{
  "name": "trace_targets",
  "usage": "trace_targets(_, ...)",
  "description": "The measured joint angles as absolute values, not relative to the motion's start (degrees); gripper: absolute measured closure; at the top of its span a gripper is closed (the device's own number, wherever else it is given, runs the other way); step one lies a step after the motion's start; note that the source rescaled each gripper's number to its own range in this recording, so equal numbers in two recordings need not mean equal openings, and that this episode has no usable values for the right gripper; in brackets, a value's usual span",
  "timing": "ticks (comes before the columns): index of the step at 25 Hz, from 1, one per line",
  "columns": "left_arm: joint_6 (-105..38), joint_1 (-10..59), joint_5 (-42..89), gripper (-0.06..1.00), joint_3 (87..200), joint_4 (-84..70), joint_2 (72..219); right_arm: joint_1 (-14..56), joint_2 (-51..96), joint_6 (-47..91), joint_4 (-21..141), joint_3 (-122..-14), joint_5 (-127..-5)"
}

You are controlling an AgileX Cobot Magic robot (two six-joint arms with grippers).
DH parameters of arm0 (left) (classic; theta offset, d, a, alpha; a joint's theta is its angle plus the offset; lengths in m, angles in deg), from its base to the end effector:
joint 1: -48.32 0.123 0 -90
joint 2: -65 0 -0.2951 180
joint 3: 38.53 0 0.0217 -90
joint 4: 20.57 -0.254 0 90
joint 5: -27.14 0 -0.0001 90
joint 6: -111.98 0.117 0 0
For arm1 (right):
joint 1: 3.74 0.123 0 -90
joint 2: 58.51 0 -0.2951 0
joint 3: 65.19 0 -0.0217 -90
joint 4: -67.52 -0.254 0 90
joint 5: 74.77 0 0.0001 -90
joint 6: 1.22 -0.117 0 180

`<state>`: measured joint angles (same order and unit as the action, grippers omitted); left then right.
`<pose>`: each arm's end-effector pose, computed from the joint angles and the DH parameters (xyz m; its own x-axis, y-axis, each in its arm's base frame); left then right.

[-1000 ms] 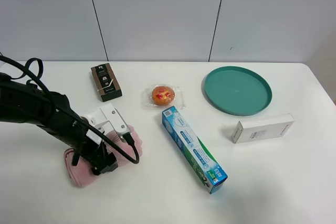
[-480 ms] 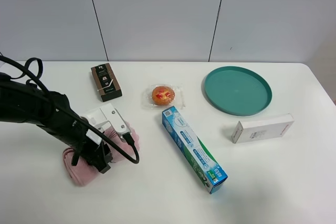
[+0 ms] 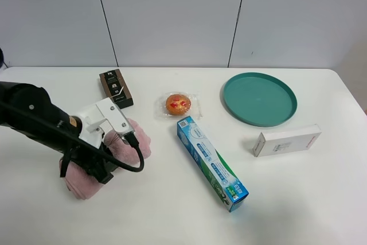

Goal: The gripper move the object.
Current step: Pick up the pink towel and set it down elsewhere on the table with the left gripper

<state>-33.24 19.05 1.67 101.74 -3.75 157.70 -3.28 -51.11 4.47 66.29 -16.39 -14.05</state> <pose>0.2209 -0.1405 0.1556 -0.5803 0.7052 -0.4074 0.7654 0.6431 0.0229 0.0106 0.0023 0.2673 -0.4487 -0.0923 -0.8889 -0.0648 0.9954 -0.0706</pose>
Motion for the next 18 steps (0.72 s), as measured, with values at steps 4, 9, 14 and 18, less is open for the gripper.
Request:
trace_targets(4,-34.11,19.05,-1.59,0.94,101.74,-3.69,152.72,-3.28,-51.11,4.47,66.29,-16.39,-14.05)
trace_targets(9,-36.22,19.05,-4.12,0.94,103.19,-3.69,149.95,-3.28,-51.11,4.47,66.29,-16.39,-14.05)
trace_targets(14,-38.63,19.05,-5.07,0.94,111.9,-3.69,150.94,-3.28,-51.11,4.47,66.29,-16.39,-14.05)
trace_targets(18,-36.99,19.05,-5.14,0.94,120.74,-3.97,154.37,-3.28,-51.11,4.47,66.29,-16.39,-14.05)
